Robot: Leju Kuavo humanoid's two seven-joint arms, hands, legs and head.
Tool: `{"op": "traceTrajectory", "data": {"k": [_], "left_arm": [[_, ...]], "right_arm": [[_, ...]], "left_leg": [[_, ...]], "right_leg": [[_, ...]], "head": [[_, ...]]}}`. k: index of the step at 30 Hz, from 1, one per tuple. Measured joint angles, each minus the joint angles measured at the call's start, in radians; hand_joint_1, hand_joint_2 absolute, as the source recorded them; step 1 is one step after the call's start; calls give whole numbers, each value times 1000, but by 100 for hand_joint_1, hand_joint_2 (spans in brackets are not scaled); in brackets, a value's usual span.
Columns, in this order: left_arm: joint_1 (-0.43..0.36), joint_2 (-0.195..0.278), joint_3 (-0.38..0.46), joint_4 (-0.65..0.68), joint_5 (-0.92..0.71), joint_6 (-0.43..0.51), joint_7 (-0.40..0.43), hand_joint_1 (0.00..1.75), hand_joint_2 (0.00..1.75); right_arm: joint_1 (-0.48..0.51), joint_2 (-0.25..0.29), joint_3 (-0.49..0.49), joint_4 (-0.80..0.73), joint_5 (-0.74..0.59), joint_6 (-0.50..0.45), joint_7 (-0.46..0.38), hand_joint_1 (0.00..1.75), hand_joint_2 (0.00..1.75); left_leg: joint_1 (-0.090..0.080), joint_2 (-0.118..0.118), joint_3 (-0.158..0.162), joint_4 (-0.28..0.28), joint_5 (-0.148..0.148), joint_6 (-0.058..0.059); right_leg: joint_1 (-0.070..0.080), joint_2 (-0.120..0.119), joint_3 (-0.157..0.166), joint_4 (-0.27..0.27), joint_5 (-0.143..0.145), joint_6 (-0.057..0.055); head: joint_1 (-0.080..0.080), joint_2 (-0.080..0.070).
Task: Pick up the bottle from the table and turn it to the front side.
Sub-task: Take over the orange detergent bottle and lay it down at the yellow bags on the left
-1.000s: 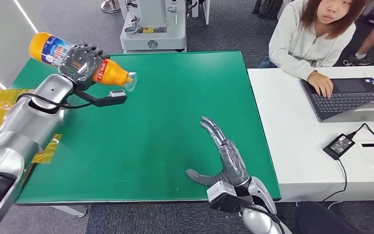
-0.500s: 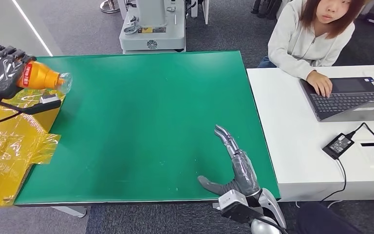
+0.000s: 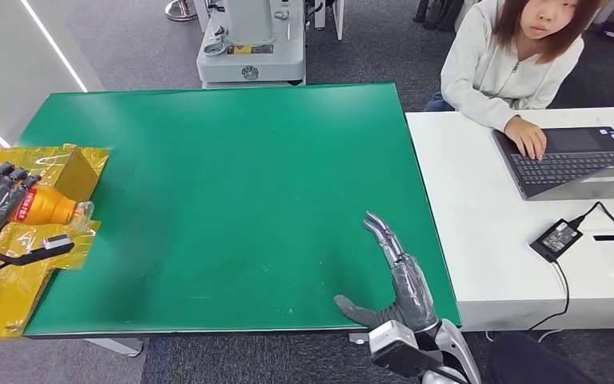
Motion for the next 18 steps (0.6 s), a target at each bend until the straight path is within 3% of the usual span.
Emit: {"op": "traceTrajectory", "data": {"k": [11, 18], "left_arm": [[13, -83, 16, 219, -69, 16, 36, 175, 175], [2, -135, 28, 308, 9, 28, 26, 175, 175]], "right_arm": [[42, 0, 0, -43, 32, 3, 16, 0, 175], [58, 0, 2, -46, 53, 4, 14, 0, 175]], "left_leg": [[0, 0, 0, 0, 0, 0], [0, -1, 0, 0, 0, 0]], "right_leg": [[0, -1, 0, 0, 0, 0], [0, -1, 0, 0, 0, 0]], "head": [[0, 0], [0, 0]]}}
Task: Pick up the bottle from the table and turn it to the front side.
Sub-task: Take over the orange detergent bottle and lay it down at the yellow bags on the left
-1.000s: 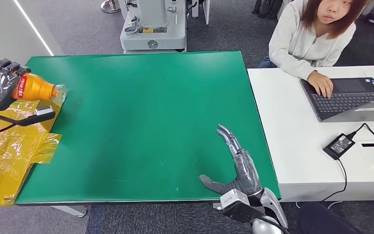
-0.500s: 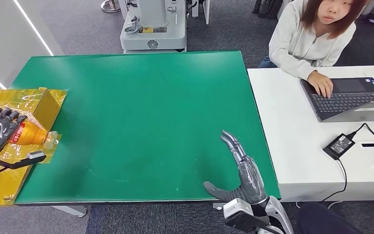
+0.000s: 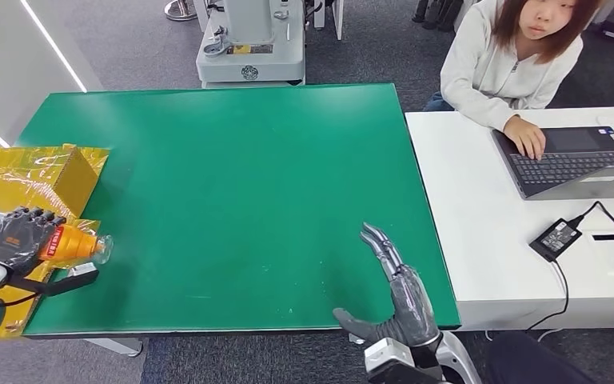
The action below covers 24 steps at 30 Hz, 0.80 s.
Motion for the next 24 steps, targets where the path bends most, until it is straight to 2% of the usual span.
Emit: {"op": "traceTrajectory", "data": {"k": [5, 18, 24], "left_arm": [[-4, -34, 45, 35, 71, 6, -29, 175, 175], [-44, -46, 52, 102, -59, -53, 13, 175, 175], [-45, -48, 52, 115, -68, -69, 13, 175, 175]], "right_arm": [[4, -2, 3, 2, 0, 4, -17, 0, 175], [-43, -20, 48, 46, -11, -5, -36, 0, 175], [-44, -32, 61, 53, -12, -11, -34, 0, 175]], "left_leg": [[0, 0, 0, 0, 0, 0], [0, 0, 0, 0, 0, 0], [0, 0, 0, 0, 0, 0]], "right_leg": [[0, 0, 0, 0, 0, 0], [0, 0, 0, 0, 0, 0], [0, 0, 0, 0, 0, 0]], "head": [[0, 0], [0, 0], [0, 0]]}}
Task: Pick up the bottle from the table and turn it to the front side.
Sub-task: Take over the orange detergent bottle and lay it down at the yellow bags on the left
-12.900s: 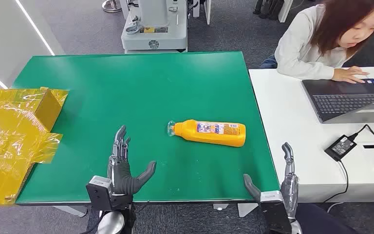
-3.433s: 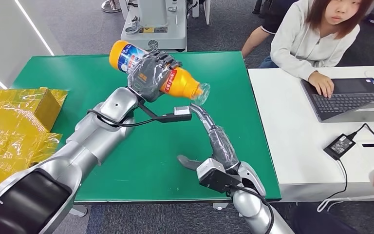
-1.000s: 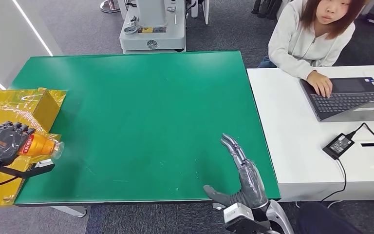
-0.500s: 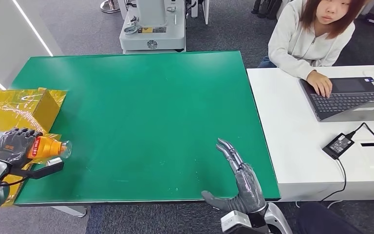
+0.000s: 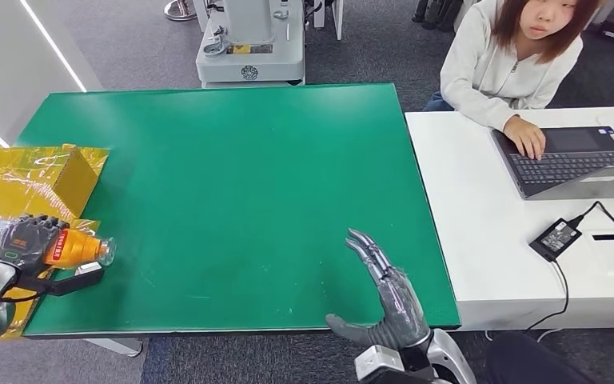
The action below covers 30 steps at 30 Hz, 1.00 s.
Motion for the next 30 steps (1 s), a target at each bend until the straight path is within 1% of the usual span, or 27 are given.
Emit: {"op": "traceTrajectory", "data": {"k": [5, 6, 8, 9, 10, 12, 13, 25, 30], "left_arm": [[0, -12, 0, 12, 19, -3, -3, 175, 175], [0, -14, 0, 14, 21, -1, -5, 172, 175], [1, -20, 0, 17, 24, 7, -11, 153, 175], [1, -23, 0, 19, 25, 12, -13, 122, 175], [1, -26, 0, 20, 26, 17, -15, 81, 175], [2, -32, 0, 21, 24, 25, -15, 13, 175], [2, -34, 0, 23, 22, 28, -15, 0, 175], [22, -55, 0, 37, 0, 33, 9, 0, 175], [25, -60, 0, 39, 13, 28, 23, 0, 175]], "right_arm": [[-6, -1, 13, 3, 2, 1, 9, 0, 175], [-7, -1, 14, 3, 2, 1, 11, 0, 175], [-7, -2, 17, 3, 4, 2, 16, 0, 175], [-7, -3, 18, 3, 5, 2, 18, 0, 175], [-6, -4, 20, 3, 6, 2, 20, 0, 175], [-4, -7, 23, 3, 9, 2, 21, 0, 175], [-3, -9, 24, 3, 12, 2, 22, 0, 175], [8, -17, 31, 3, 29, 12, 41, 0, 175], [8, -19, 31, 2, 22, 27, 61, 0, 175]], "left_leg": [[0, 0, 0, 0, 0, 0], [0, 0, 0, 0, 0, 0], [0, 0, 0, 0, 0, 0], [0, 0, 0, 0, 0, 0], [0, 0, 0, 0, 0, 0], [0, -1, 0, 0, 0, 0], [0, -1, 0, 0, 0, 0], [0, -1, 0, 0, 0, 0], [0, -1, 1, 0, 0, 0]], "right_leg": [[0, 0, 0, 0, 0, 0], [0, 0, 0, 0, 0, 0], [0, 0, 0, 0, 0, 0], [0, 0, 1, 0, 0, 0], [0, 0, 1, 0, 0, 0], [0, 0, 1, 0, 0, 0], [0, -1, 1, 0, 0, 0], [0, -1, 1, 0, 0, 0], [0, -1, 2, 0, 0, 0]], "head": [[0, 0], [0, 0], [0, 0], [0, 0], [0, 0], [0, 0], [0, 0], [0, 0], [0, 0]]}}
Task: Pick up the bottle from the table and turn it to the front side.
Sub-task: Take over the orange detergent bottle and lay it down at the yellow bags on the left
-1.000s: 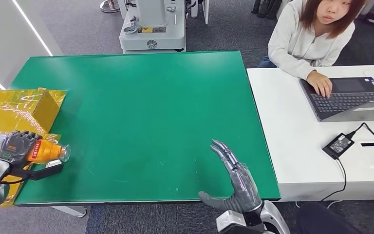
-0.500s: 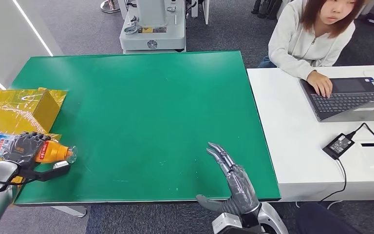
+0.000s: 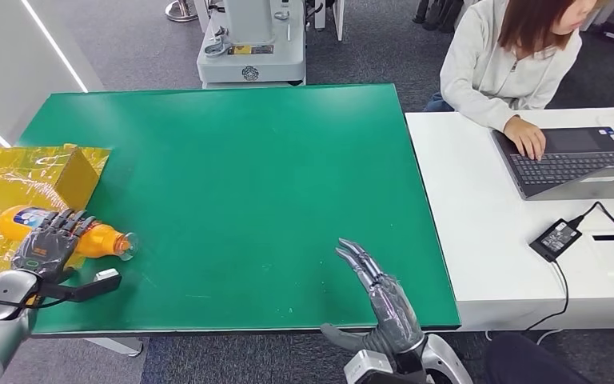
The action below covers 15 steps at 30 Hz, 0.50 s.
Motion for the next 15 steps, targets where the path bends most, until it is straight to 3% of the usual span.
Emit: {"op": "traceTrajectory", "data": {"k": [9, 13, 15], "left_arm": [[45, -38, 46, -5, 104, 69, 22, 0, 175], [101, -75, 118, -63, 180, 91, -48, 0, 175], [133, -106, 176, -104, 242, 94, -140, 0, 175]], "right_arm": [[1, 0, -2, 0, -7, -3, 26, 0, 175], [9, 0, -3, 1, -9, -5, 27, 0, 175], [12, 0, -3, 2, -13, -4, 27, 0, 175]], "left_leg": [[0, 0, 1, 0, 0, 0], [-1, -1, 2, 0, 0, 0], [-1, -1, 2, 0, 0, 0]], "right_leg": [[0, -1, 1, 0, 0, 0], [0, -1, 1, 0, 0, 0], [-1, -1, 1, -1, 0, 0]], "head": [[0, 0], [0, 0], [0, 0]]}}
